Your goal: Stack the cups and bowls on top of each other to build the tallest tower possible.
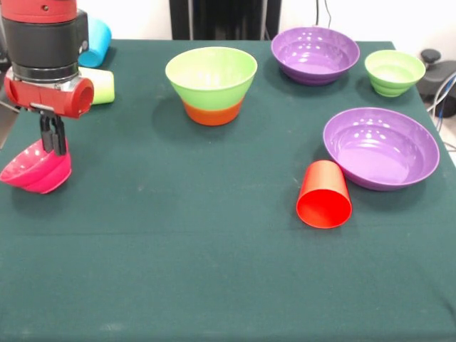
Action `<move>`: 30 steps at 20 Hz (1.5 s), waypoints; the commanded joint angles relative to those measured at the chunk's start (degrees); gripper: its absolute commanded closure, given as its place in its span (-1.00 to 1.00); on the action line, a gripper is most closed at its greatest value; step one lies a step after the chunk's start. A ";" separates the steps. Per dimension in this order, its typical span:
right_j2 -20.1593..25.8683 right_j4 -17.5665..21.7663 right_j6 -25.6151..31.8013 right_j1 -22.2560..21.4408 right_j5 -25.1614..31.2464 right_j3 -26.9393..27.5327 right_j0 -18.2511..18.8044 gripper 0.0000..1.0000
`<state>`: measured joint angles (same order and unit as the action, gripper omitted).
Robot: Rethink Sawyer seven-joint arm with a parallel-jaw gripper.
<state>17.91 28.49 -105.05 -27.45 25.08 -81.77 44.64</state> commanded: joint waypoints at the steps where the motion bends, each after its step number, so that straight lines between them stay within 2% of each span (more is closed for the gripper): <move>1: -3.34 -0.45 -6.44 -0.32 2.56 -2.40 -4.40 1.00; 12: -14.08 -6.64 -12.63 -11.43 10.43 -11.50 -11.64 1.00; 17: -16.09 -10.07 -12.26 -15.25 11.26 -15.82 -12.89 1.00; 26: -18.27 -15.80 -10.68 -21.41 12.89 -20.49 -14.61 1.00; 30: -19.69 -17.25 -11.41 -22.16 11.91 -21.43 -15.91 1.00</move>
<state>-1.79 13.90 -106.53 -47.73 32.26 -97.92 31.70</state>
